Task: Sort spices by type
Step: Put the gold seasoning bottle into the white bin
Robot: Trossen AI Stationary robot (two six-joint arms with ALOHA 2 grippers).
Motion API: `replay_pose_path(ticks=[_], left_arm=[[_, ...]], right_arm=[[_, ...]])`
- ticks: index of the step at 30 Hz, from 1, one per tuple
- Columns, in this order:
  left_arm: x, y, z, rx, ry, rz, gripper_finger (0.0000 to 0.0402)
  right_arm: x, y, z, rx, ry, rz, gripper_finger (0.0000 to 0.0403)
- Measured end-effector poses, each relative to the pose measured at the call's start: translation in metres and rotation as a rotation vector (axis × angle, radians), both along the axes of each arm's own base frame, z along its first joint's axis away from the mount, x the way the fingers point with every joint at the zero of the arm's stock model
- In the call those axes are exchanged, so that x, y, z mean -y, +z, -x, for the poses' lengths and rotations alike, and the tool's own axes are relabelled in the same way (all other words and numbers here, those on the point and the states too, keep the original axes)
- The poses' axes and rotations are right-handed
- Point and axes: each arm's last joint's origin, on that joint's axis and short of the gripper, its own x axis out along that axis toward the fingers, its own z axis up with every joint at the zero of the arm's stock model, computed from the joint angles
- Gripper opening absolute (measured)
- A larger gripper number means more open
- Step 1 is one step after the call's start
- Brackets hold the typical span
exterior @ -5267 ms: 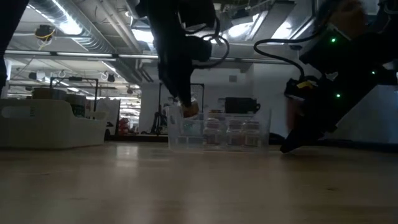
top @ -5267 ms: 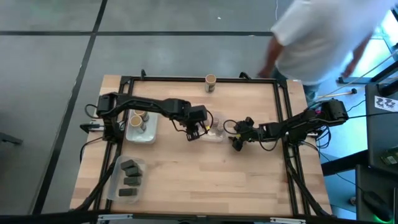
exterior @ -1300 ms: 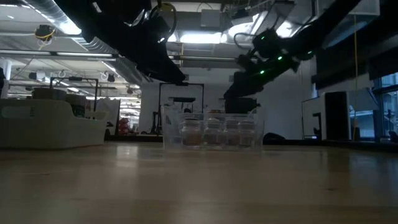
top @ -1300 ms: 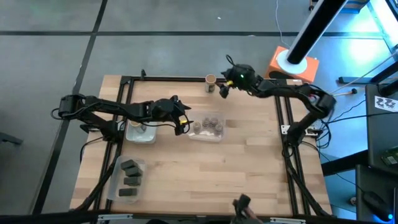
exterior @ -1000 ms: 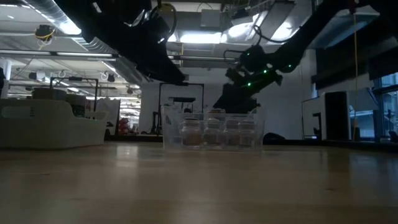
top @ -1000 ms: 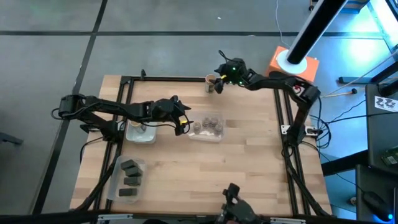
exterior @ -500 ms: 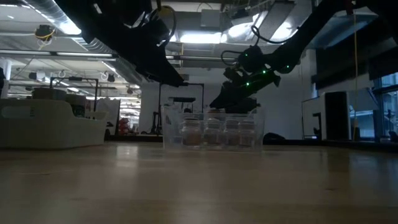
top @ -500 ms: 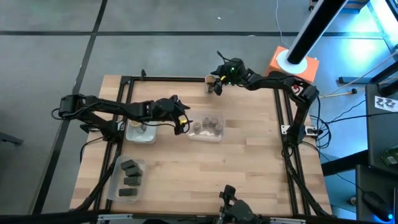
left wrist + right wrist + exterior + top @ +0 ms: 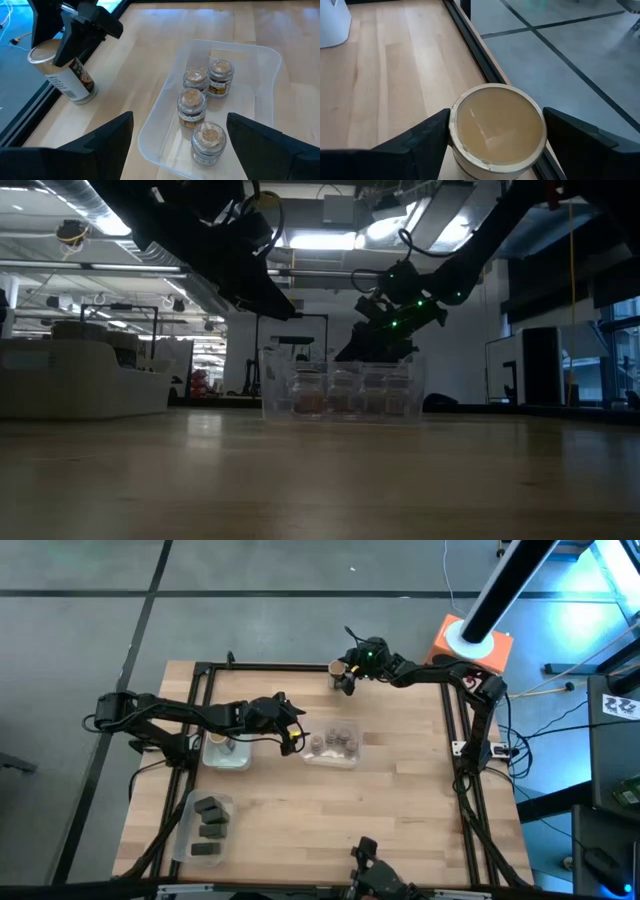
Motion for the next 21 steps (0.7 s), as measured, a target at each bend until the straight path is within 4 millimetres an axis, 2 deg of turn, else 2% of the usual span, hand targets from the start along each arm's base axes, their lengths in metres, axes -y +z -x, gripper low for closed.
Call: replay_pose_path(ticks=[8, 15, 21], left_arm=[[0.0, 0.0, 0.0, 0.003, 0.005, 0.009, 0.0304], [0.0001, 0.0, 0.0, 0.004, 0.007, 0.011, 0.0304], [0.0001, -0.0001, 0.0, 0.009, 0.016, 0.027, 0.0304]], right_arm=[[-0.0002, -0.0009, 0.0002, 0.0, 0.006, -0.004, 0.0309], [-0.0007, -0.0014, 0.0008, -0.015, 0.007, -0.014, 0.0281], [-0.0025, -0.0013, -0.0008, -0.011, 0.011, -0.015, 0.0286]])
